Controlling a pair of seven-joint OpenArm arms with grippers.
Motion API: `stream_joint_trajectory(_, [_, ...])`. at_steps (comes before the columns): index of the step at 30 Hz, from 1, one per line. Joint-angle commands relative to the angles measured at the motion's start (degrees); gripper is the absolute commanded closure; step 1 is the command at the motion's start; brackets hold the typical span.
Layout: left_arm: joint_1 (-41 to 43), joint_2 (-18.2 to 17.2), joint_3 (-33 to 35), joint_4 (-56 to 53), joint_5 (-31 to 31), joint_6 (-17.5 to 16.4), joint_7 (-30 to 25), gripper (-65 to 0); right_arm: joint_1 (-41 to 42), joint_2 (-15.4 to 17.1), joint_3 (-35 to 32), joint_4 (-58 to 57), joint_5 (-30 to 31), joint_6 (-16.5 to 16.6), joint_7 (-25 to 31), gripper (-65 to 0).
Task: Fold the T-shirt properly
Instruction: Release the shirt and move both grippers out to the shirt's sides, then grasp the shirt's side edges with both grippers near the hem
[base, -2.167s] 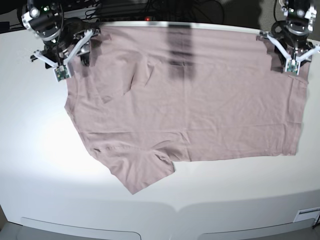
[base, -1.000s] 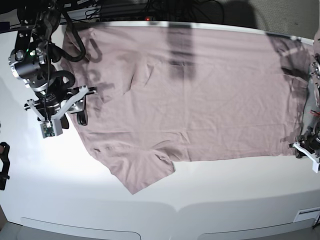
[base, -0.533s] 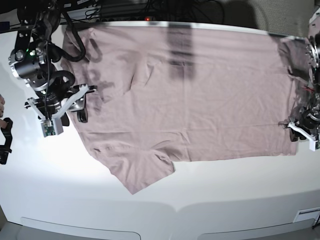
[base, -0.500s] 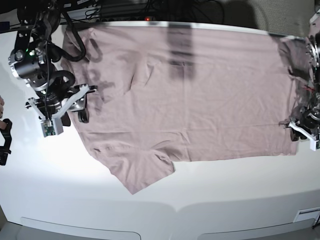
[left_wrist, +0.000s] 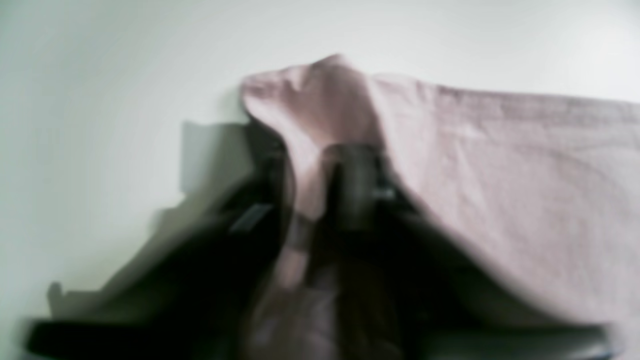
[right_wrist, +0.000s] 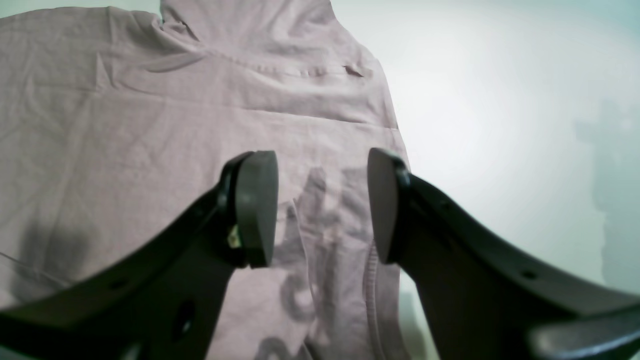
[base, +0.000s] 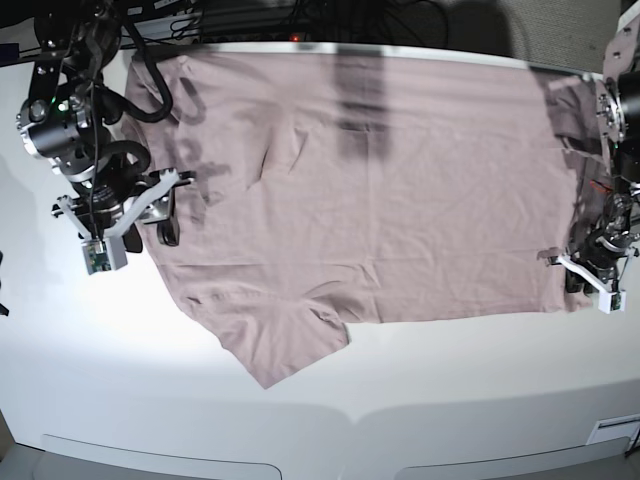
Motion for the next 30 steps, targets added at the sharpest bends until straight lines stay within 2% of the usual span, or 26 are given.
stream_joint_trajectory(1, [-1.20,-0.37,-0.04,0.52,0.72,-0.31,0.50,0.0,0.63,0.48,0.35,1.09,0.74,-0.04,1.18,-29.3])
stream_joint_trajectory(6, [-1.29,-0.72,-0.04,0.52,0.85,-0.31,-2.51,0.0,0.63,0.48,0.35,1.09,0.72,0.00,1.55,-29.3])
stream_joint_trajectory(9, [-1.25,-1.05,-0.04,0.52,0.85,-0.33,-2.47,0.0,0.90,0.48,0.33,-0.15,-0.31,1.92,6.38,-29.3])
stream_joint_trajectory(11, [-1.25,-1.29,-0.04,0.52,0.83,-0.33,-2.40,0.0,2.34,0.48,0.33,-2.78,-2.23,2.82,7.39,-29.3])
stream_joint_trajectory(15, [-1.25,-1.51,-0.04,0.52,0.83,-0.35,-2.29,0.0,7.80,0.48,0.33,-10.60,-3.63,4.76,8.74,-29.3])
stream_joint_trajectory(21, [-1.27,-1.49,-0.04,0.52,0.83,-0.33,-2.29,0.0,18.53,0.48,-1.51,-25.18,-3.69,5.29,8.90,-29.3])
stream_joint_trajectory(23, [-1.25,-1.46,-0.04,0.52,0.83,-0.33,-2.29,0.0,21.97,0.48,-2.54,-30.40,-5.09,7.28,9.03,-29.8])
stream_joint_trajectory(27, [-1.25,-1.49,-0.04,0.55,0.83,-0.35,-2.27,0.0,28.59,0.50,-5.03,-40.94,-9.94,10.19,11.96,-40.5])
stream_joint_trajectory(30, [-1.25,-1.49,-0.04,0.52,0.83,-0.35,-2.25,0.0,33.33,0.48,-6.40,-48.43,-14.10,10.23,16.35,-42.4])
